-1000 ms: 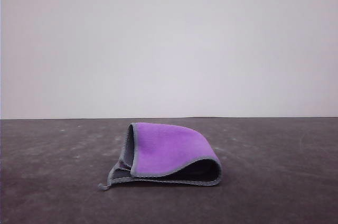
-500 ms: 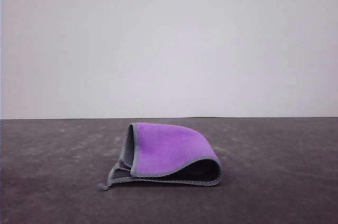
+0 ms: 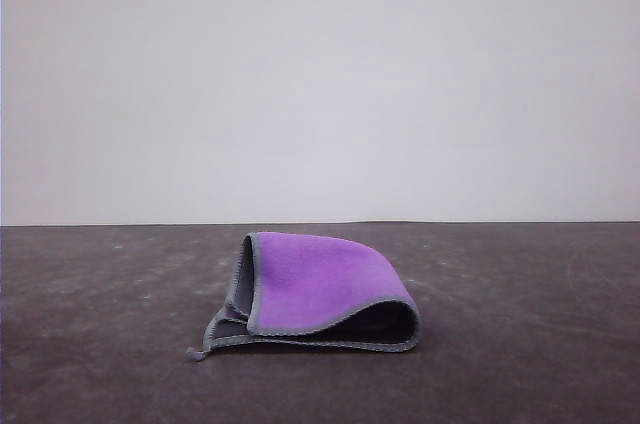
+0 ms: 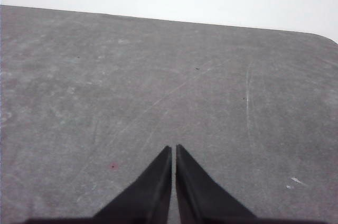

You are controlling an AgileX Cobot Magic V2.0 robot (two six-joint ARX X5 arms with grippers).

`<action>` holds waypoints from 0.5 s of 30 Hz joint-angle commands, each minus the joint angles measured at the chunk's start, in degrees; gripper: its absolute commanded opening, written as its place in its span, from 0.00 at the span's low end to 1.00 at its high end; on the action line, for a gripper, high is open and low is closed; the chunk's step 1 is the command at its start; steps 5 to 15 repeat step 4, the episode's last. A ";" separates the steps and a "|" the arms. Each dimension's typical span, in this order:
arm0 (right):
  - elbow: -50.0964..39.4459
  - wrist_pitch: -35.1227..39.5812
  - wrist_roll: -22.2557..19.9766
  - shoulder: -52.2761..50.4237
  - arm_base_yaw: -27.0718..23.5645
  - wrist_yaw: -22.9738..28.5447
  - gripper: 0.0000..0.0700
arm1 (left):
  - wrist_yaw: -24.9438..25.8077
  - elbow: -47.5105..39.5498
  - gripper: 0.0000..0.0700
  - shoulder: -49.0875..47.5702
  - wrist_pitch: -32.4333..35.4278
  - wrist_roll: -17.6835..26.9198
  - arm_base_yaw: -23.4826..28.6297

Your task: Fold clothes

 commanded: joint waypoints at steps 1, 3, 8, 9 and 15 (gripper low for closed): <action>-0.22 0.68 0.63 -0.04 0.00 0.02 0.02 | -0.17 -1.07 0.02 -0.02 -0.35 -0.05 -0.09; -0.22 0.68 0.63 -0.04 0.00 0.02 0.02 | -0.17 -1.07 0.02 -0.02 -0.35 -0.04 -0.09; -0.22 0.68 0.63 -0.04 0.00 0.02 0.02 | -0.17 -1.07 0.02 -0.02 -0.35 -0.04 -0.09; -0.22 0.68 0.63 -0.04 0.00 0.02 0.02 | -0.17 -1.07 0.02 -0.02 -0.35 -0.04 -0.09; -0.22 0.68 0.63 -0.04 0.00 0.02 0.02 | -0.17 -1.07 0.02 -0.02 -0.35 -0.04 -0.09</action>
